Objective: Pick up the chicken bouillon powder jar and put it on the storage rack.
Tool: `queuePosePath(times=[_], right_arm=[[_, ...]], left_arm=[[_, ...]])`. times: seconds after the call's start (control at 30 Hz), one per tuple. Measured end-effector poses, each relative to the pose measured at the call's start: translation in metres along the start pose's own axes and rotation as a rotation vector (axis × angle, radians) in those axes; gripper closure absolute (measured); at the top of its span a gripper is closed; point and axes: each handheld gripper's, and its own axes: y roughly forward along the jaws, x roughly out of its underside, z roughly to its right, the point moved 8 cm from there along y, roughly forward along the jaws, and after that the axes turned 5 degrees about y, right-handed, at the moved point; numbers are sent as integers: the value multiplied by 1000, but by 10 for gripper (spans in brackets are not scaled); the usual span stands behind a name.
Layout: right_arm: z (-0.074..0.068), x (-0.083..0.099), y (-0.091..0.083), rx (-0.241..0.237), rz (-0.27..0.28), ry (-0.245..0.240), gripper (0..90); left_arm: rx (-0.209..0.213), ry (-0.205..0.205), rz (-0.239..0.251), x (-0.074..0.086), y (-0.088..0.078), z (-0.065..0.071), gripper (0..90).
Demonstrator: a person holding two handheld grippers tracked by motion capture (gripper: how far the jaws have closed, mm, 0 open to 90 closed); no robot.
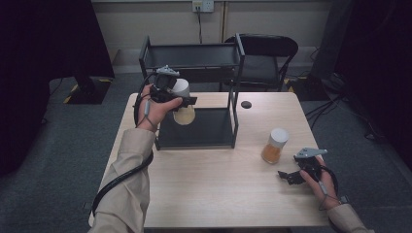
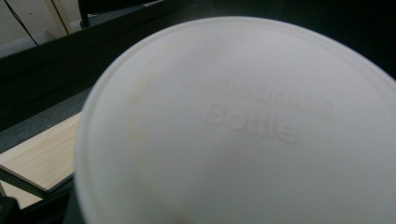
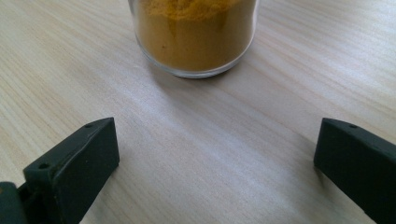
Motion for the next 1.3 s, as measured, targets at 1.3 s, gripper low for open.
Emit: queuePosePath(times=[1.3], right_arm=[[0,0,0,-2,0,-2,0]], left_arm=[[-35,12,35,-115,-71,-35,358]])
